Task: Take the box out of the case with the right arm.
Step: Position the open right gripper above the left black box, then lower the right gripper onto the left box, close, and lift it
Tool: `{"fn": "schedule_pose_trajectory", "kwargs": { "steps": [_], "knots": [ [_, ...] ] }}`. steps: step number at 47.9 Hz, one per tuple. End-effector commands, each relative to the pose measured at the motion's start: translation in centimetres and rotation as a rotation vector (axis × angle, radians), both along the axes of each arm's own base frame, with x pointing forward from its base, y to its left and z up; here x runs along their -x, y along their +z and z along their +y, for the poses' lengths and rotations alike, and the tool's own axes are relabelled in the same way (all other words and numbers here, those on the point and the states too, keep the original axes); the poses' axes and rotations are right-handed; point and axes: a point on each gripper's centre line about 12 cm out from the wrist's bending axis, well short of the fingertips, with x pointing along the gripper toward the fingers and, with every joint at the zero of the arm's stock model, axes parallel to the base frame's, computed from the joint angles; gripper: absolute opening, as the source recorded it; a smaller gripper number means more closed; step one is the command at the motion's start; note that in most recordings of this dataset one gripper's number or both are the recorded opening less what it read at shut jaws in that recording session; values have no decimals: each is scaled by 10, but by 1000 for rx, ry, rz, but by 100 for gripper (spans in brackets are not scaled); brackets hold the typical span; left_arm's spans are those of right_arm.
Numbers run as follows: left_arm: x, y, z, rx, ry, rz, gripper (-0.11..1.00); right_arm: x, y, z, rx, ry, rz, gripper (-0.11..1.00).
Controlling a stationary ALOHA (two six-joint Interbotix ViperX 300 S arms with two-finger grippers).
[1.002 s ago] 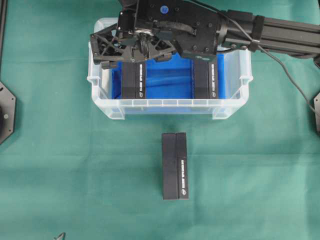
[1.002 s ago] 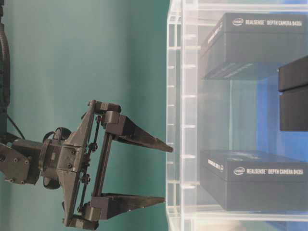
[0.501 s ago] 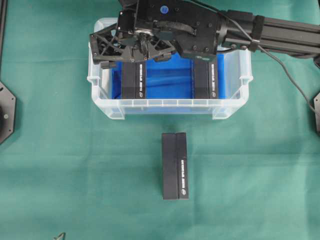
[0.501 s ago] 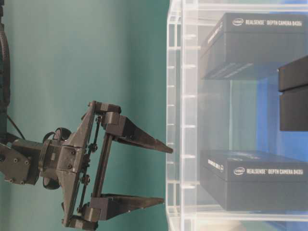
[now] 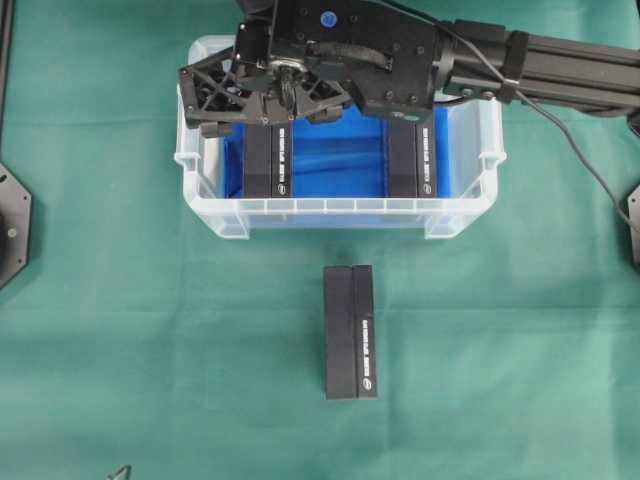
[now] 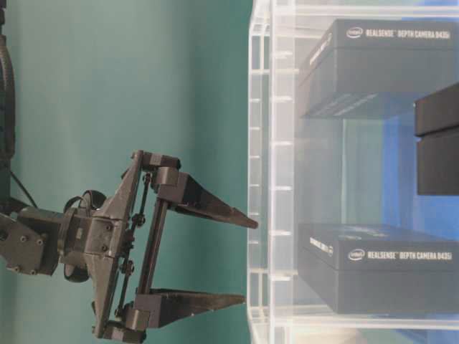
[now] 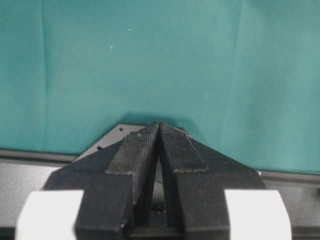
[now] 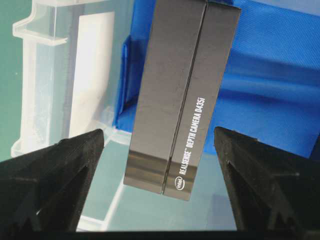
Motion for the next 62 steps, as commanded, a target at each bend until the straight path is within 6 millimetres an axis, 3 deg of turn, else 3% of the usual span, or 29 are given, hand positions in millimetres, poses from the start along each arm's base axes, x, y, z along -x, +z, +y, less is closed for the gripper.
{"fn": "schedule_pose_trajectory", "kwargs": {
  "steps": [1, 34, 62],
  "knots": [
    [-2, 4, 0, -1, -3, -12, 0, 2, 21, 1, 10, 5, -52, 90],
    [-2, 4, 0, -1, -1, -12, 0, 0, 12, 0, 16, 4, -31, 90],
    [-2, 4, 0, -2, -1, -12, 0, -8, -40, -9, 20, 0, 18, 91]
  ]
}}
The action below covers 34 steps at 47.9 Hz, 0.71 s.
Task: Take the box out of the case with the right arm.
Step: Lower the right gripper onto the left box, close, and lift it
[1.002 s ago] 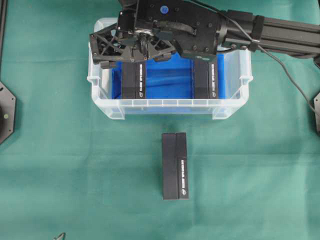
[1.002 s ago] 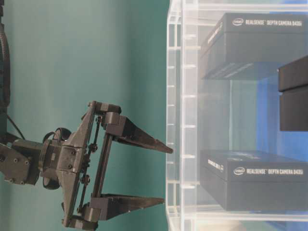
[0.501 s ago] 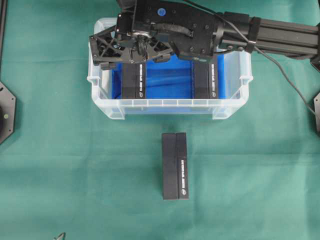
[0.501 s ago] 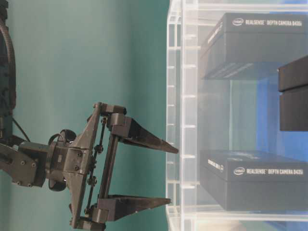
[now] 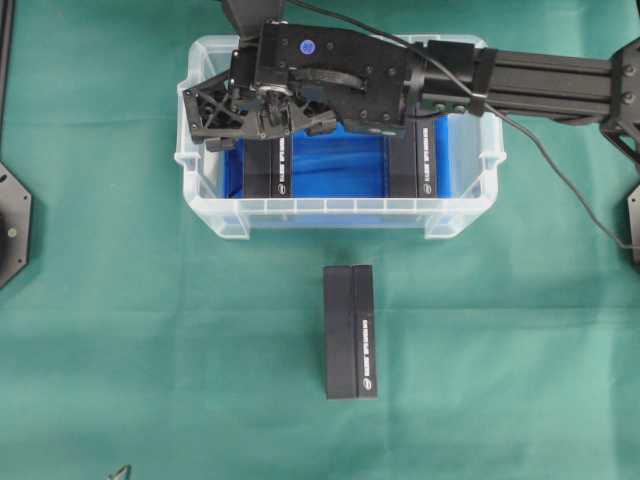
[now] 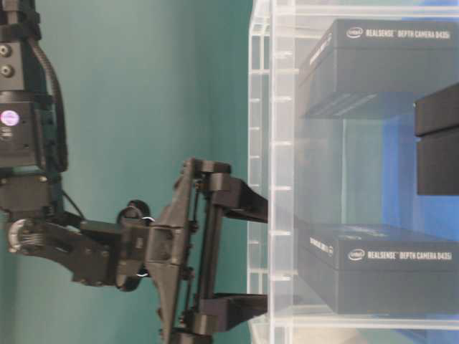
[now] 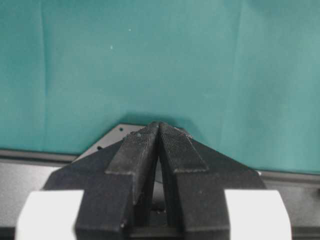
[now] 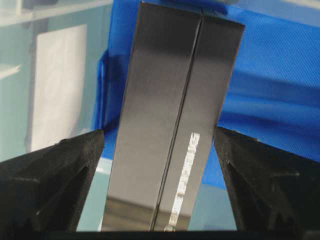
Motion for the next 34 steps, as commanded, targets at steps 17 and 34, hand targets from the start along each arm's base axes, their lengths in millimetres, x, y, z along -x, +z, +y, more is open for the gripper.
{"fn": "schedule_pose_trajectory", "kwargs": {
  "steps": [17, 34],
  "knots": [
    [-2, 4, 0, -3, -1, -11, 0, -2, -15, -7, -10, -11, -22, 91],
    [-2, 4, 0, -3, -2, -12, 0, -4, -24, -6, -31, -22, -12, 91]
  ]
}}
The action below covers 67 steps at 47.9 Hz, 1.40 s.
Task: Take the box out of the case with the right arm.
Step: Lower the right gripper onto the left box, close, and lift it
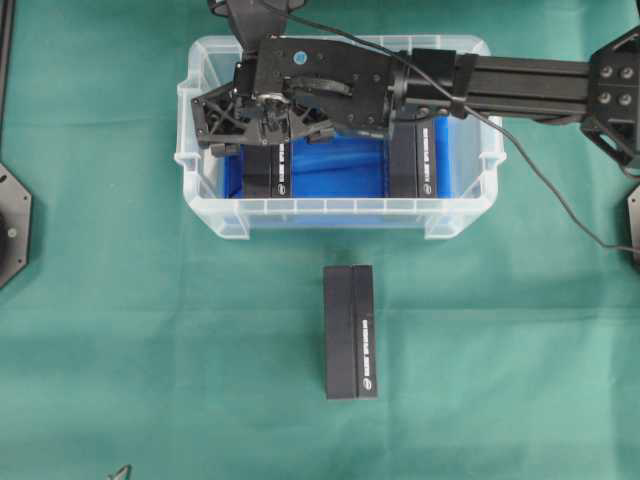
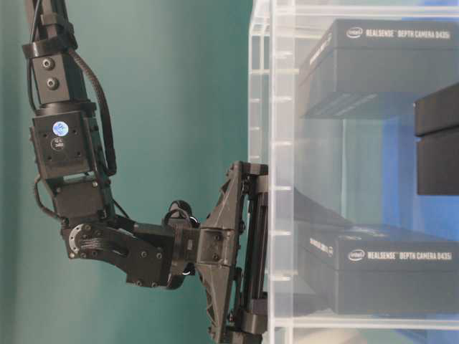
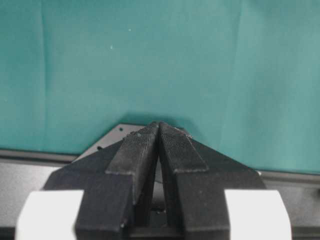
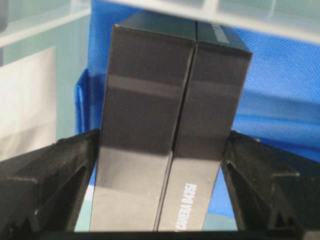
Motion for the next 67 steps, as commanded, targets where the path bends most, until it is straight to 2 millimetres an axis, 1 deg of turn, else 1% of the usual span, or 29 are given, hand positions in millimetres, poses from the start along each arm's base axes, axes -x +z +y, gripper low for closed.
{"fn": "schedule_pose_trajectory", "kwargs": {
  "steps": [1, 10, 16, 19, 21, 22, 23, 44, 54, 55, 61, 67],
  "knots": [
    [-2, 4, 0, -3, -2, -12, 0, 0, 13, 1, 0, 0, -30, 91],
    [-2, 3, 0, -2, -1, -11, 0, -1, 12, 2, -13, -15, -30, 90],
    [-2, 3, 0, -1, -1, -11, 0, -1, 12, 5, -35, -46, -36, 88],
    [-2, 3, 0, -2, 1, -11, 0, -1, 12, 6, -38, -52, -36, 83],
    [-2, 4, 0, -2, -1, -14, 0, -1, 12, 7, -39, -52, -33, 76],
    [-2, 4, 0, -3, -2, -15, 0, -1, 12, 8, -41, -53, -30, 70],
    [-2, 4, 0, -1, -1, -14, 0, 0, 12, 8, -42, -55, -28, 68],
    [-2, 3, 0, -3, -1, -11, 0, 0, 15, 9, -50, -58, -26, 68],
    [-2, 4, 0, -1, -1, -14, 0, 5, 34, 8, -37, -61, -32, 68],
    [-2, 4, 0, -1, -1, -12, 0, 7, 39, 8, -33, -62, -30, 68],
    [-1, 4, 0, -3, -1, -14, 0, 14, 56, 8, -29, -66, -19, 68],
    [-1, 5, 0, -1, -1, -17, 0, 18, 79, 9, -26, -70, -34, 68]
  ]
}}
